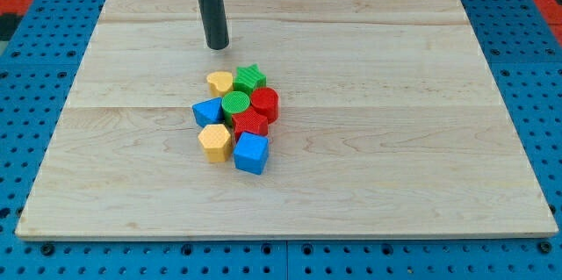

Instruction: Point your hand to the right of the green star

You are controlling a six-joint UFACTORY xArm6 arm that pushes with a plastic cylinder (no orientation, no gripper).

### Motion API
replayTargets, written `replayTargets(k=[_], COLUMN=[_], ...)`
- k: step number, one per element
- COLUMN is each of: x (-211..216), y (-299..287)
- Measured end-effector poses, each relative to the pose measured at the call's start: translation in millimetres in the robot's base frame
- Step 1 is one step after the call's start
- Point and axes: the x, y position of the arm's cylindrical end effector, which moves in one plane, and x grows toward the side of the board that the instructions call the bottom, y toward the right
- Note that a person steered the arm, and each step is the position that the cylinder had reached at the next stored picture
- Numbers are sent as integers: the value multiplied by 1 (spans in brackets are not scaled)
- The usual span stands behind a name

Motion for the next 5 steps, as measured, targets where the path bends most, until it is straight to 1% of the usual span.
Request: replayTargets(k=[1, 3, 5], x=[-3, -28, -28], y=[2, 21, 20])
